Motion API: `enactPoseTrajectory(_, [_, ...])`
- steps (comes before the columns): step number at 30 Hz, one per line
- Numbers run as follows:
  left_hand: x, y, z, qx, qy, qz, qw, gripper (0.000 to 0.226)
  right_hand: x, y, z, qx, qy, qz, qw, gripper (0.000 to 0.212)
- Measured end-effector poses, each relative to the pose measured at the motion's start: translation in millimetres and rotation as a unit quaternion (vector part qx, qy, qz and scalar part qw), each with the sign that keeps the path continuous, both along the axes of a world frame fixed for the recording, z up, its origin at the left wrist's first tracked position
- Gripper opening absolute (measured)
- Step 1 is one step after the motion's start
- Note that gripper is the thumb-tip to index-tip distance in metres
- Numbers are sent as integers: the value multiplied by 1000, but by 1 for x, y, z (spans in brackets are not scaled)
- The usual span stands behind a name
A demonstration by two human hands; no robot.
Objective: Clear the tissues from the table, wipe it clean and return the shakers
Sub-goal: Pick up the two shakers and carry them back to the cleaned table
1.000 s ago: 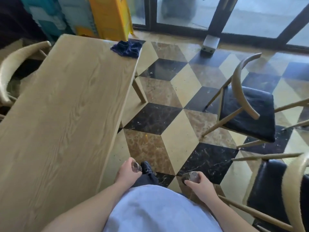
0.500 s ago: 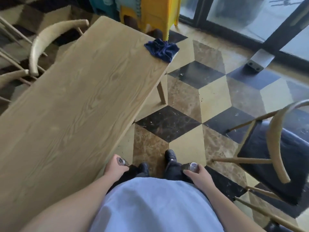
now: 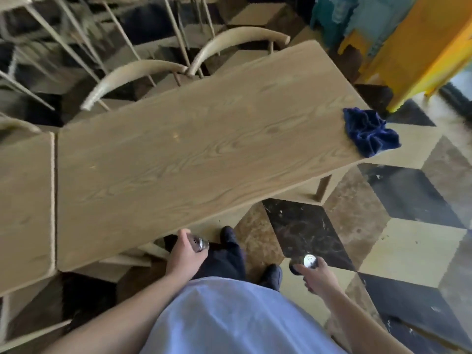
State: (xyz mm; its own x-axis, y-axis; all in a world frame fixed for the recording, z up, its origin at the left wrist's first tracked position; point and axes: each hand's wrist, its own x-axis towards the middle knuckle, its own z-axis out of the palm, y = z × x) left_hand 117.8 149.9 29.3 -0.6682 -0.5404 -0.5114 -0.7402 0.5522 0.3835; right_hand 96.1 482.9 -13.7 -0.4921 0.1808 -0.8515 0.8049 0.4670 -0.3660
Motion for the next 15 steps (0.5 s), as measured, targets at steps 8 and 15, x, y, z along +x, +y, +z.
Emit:
enactPoseTrajectory(8, [-35, -15, -6, 35, 0, 10, 999, 43, -76, -84, 17, 10, 81, 118, 990, 40])
enactPoseTrajectory(15, [-111, -56, -24, 100, 75, 54, 991, 51, -152, -145, 47, 67, 176, 193, 963, 34])
